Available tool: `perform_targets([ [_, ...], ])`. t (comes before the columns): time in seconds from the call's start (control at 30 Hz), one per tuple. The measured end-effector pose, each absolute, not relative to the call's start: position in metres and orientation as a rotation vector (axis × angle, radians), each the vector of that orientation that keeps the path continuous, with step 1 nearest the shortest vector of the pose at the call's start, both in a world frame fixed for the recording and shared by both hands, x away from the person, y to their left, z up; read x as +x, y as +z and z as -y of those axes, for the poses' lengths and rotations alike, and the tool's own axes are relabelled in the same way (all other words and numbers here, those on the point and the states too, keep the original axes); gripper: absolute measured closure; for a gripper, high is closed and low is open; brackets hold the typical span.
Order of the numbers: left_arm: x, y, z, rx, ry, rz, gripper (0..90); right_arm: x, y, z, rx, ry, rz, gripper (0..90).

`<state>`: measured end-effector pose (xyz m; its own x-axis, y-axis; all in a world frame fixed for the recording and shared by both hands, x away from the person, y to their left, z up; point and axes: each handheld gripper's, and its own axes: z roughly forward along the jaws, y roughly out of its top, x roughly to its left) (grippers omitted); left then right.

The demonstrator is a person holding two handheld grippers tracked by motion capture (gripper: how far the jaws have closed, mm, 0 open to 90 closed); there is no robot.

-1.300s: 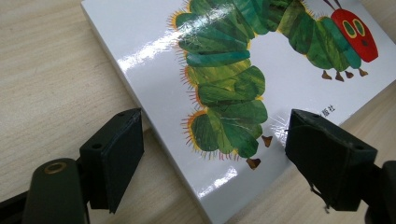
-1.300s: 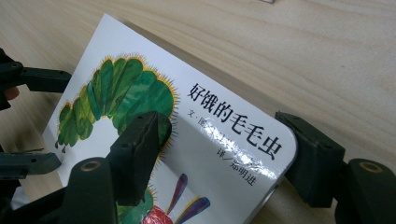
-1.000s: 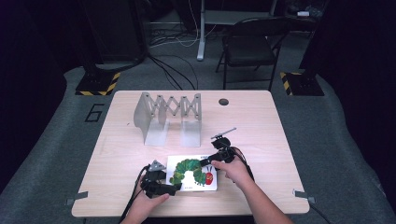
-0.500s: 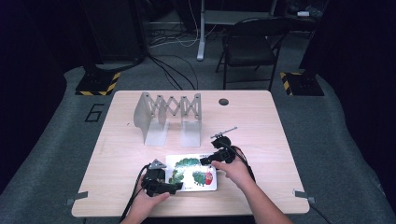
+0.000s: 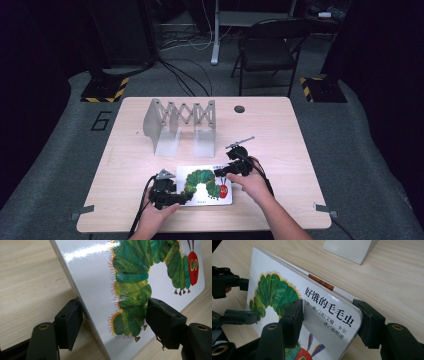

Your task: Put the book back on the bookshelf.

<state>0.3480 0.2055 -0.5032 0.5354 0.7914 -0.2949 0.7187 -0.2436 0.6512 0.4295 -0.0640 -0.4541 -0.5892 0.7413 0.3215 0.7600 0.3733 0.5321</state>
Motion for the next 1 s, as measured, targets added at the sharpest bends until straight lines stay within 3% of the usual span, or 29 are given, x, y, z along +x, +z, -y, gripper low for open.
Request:
perform_targets([
  [0.2, 0.349, -0.495, -0.211, 1.995, 0.159, -1.235, 41.7, 0.427, -0.446, 0.065, -1.382, -1.087, 2.591, 47.9],
  [0.6, 0.348, -0.478, -0.222, 1.941, 0.293, -1.214, 51.2, 0.42, -0.425, 0.062, -1.317, -1.195, 2.603, 48.4],
  [0.77, 0.344, -0.473, -0.223, 1.961, 0.384, -1.187, 52.6, 0.416, -0.418, 0.058, -1.258, -1.187, 2.628, 46.5],
  [1.0, 0.342, -0.477, -0.225, 2.002, 0.356, -1.178, 53.4, 0.412, -0.418, 0.054, -1.206, -1.17, 2.642, 45.5],
])
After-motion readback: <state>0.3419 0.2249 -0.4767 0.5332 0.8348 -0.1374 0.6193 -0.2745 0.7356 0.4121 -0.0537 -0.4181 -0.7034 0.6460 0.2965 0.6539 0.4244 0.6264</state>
